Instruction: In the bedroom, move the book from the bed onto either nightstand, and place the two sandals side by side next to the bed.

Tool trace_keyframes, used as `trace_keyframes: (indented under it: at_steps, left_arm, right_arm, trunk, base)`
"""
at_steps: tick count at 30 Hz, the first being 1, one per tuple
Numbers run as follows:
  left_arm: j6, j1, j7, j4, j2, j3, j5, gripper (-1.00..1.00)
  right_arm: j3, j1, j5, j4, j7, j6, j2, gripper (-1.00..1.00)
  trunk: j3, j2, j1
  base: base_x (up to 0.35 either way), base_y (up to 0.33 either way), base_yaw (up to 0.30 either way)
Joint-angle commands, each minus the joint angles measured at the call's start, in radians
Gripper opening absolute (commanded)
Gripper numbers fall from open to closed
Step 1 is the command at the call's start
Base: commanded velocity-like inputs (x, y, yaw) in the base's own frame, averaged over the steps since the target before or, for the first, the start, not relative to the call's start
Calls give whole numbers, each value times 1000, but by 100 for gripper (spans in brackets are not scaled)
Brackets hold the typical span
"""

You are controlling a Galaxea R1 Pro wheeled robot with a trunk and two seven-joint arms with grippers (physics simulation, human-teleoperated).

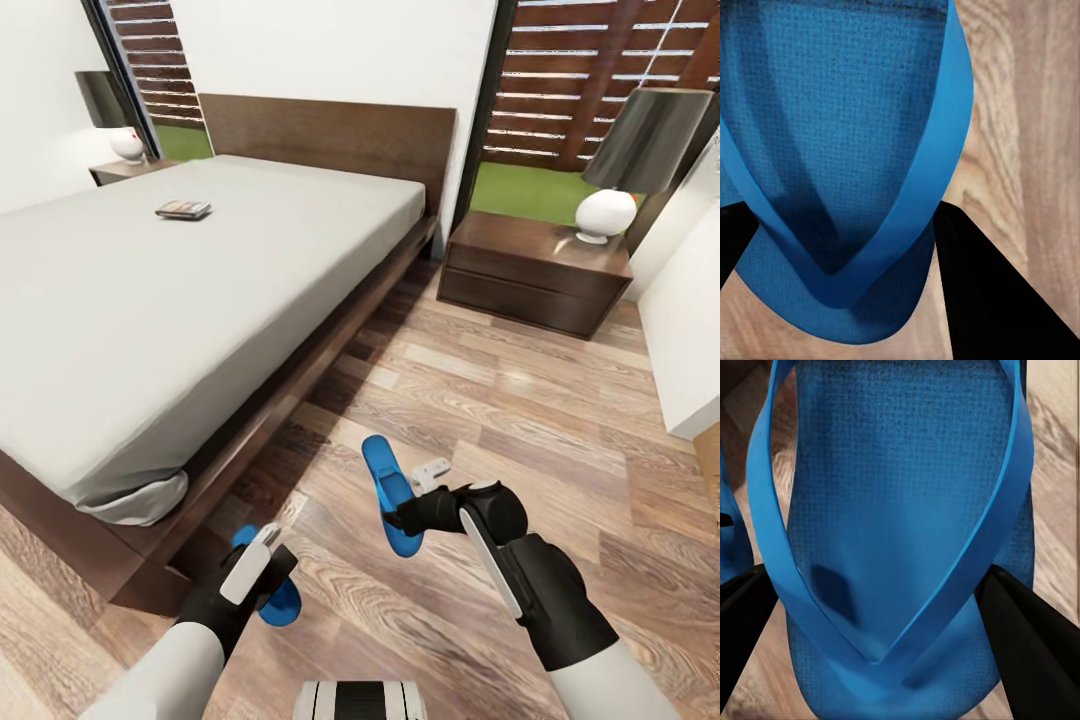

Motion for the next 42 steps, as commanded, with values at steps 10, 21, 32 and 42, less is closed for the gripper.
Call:
trace_keyframes:
  at_steps: [10, 21, 32, 42]
  left_arm:
    - [-77, 0, -44, -2, -2, 6, 5, -100]
    - [-204, -4, -39, -19, -20, 6, 11, -100]
    - [-254, -7, -25, -21, -23, 6, 94, -100]
    - [-282, -36, -31, -21, -19, 5, 153, -100]
  right_arm:
    - [2, 1, -3, -26, -4, 4, -3, -100]
    - [4, 5, 0, -47, -4, 4, -3, -100]
    - [10, 8, 0, -59, -4, 4, -3, -100]
    - [13, 9, 0, -67, -4, 4, -3, -100]
  trunk:
    - [-40, -3, 4]
    - [-82, -5, 9]
    - [-125, -8, 14]
    - [-152, -9, 17]
  base:
    - [0, 0, -93]
    - [0, 0, -1]
    - [0, 0, 0]
    - [0, 0, 0]
